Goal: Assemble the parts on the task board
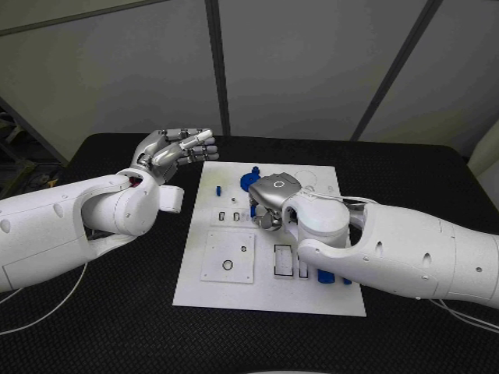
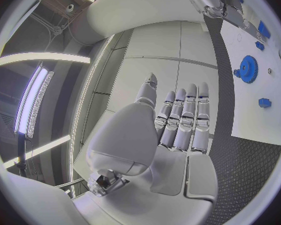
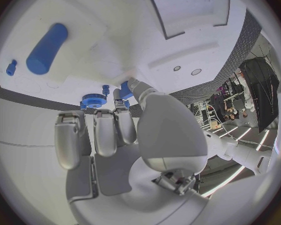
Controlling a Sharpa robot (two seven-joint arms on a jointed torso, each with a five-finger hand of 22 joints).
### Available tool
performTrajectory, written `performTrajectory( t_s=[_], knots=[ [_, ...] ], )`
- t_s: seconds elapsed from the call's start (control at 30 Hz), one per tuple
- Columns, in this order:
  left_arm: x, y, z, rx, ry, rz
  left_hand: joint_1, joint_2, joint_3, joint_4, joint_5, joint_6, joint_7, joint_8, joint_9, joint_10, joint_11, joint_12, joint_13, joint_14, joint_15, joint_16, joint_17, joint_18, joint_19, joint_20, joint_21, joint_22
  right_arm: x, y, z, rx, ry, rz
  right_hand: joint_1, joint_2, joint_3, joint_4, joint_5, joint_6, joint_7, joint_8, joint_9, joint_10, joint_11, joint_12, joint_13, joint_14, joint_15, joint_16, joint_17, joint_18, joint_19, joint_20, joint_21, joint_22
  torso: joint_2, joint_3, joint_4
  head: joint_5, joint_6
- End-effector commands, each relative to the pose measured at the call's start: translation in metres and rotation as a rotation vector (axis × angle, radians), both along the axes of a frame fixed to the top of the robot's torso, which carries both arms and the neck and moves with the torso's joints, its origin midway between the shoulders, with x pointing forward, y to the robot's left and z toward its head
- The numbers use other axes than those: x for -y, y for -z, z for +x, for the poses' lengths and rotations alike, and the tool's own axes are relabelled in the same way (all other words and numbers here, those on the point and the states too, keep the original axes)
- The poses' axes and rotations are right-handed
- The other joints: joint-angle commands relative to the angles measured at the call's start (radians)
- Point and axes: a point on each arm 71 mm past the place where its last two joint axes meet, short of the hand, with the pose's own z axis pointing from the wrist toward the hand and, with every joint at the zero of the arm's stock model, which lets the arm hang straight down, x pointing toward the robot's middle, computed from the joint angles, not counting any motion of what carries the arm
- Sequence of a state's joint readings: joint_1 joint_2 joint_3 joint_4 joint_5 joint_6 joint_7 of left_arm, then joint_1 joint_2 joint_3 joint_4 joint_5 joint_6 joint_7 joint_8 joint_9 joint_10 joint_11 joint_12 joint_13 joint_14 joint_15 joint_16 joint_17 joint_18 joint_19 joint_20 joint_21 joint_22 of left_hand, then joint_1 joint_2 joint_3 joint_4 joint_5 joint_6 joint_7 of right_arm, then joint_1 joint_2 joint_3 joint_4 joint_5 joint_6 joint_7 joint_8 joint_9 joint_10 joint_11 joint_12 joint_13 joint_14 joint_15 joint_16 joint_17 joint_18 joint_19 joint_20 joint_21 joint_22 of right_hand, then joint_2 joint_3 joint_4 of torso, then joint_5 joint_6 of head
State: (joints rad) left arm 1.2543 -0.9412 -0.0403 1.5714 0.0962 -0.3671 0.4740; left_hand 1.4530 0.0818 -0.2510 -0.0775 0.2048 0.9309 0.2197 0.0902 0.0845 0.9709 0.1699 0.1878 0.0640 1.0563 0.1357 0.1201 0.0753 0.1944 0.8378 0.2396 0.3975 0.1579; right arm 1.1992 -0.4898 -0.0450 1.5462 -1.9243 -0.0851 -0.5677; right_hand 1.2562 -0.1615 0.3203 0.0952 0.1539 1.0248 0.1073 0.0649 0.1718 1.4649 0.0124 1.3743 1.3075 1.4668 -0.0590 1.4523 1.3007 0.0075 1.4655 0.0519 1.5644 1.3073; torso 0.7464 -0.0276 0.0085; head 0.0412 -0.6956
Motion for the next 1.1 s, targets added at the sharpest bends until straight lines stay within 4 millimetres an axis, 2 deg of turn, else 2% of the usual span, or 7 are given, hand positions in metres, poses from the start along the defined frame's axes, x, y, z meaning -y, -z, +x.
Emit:
performTrajectory(
  t_s=[0.03,0.5,1.1],
  knots=[
    [0.0005,-0.0017,0.0,0.008,0.004,-0.002,-0.003,0.009,0.001,-0.006,-0.004,0.009,0.0,-0.004,-0.001,0.002,0.004,-0.006,-0.001,0.001,0.002,-0.006,-0.001,-0.014,-0.005,0.002,0.004,-0.001,0.0004,0.0008,0.0003,-0.008,0.002,-0.012,-0.007,-0.004,0.0,0.006,-0.007,-0.007,-0.002,-0.004,-0.002,0.019,0.009,-0.006,0.11,0.048,0.008,-0.006,-0.002,-0.008,0.105,0.008,0.006,0.263,0.001,-0.0008,0.0006,-0.001,-0.001],
    [-0.0001,-0.0017,0.0001,0.008,0.0,0.0,-0.004,0.009,-0.001,-0.008,-0.004,0.009,0.001,-0.005,-0.002,0.002,0.005,-0.008,-0.001,0.002,0.002,-0.007,-0.001,-0.014,-0.005,0.002,0.004,-0.001,0.0009,0.0024,0.0012,-0.026,0.003,-0.014,-0.007,-0.004,0.0,0.006,-0.007,-0.007,-0.002,-0.004,-0.002,0.019,0.009,-0.006,0.11,0.048,0.008,-0.006,-0.002,-0.008,0.105,0.008,0.006,0.263,0.0,-0.0002,-0.0005,0.0,-0.008],
    [-0.0006,-0.0016,0.0002,0.008,-0.003,0.001,-0.004,0.009,-0.001,-0.008,-0.004,0.009,0.001,-0.005,-0.002,0.002,0.005,-0.008,-0.001,0.002,0.002,-0.007,-0.001,-0.014,-0.005,0.002,0.004,-0.001,0.0018,0.0038,0.0021,-0.042,0.006,-0.015,-0.01,-0.009,-0.004,0.011,-0.009,-0.017,-0.001,-0.004,-0.002,0.016,0.01,-0.011,0.106,0.047,0.009,-0.009,-0.008,-0.008,0.105,0.009,0.006,0.263,0.001,-0.0003,-0.0003,0.0,-0.01]
  ],
)
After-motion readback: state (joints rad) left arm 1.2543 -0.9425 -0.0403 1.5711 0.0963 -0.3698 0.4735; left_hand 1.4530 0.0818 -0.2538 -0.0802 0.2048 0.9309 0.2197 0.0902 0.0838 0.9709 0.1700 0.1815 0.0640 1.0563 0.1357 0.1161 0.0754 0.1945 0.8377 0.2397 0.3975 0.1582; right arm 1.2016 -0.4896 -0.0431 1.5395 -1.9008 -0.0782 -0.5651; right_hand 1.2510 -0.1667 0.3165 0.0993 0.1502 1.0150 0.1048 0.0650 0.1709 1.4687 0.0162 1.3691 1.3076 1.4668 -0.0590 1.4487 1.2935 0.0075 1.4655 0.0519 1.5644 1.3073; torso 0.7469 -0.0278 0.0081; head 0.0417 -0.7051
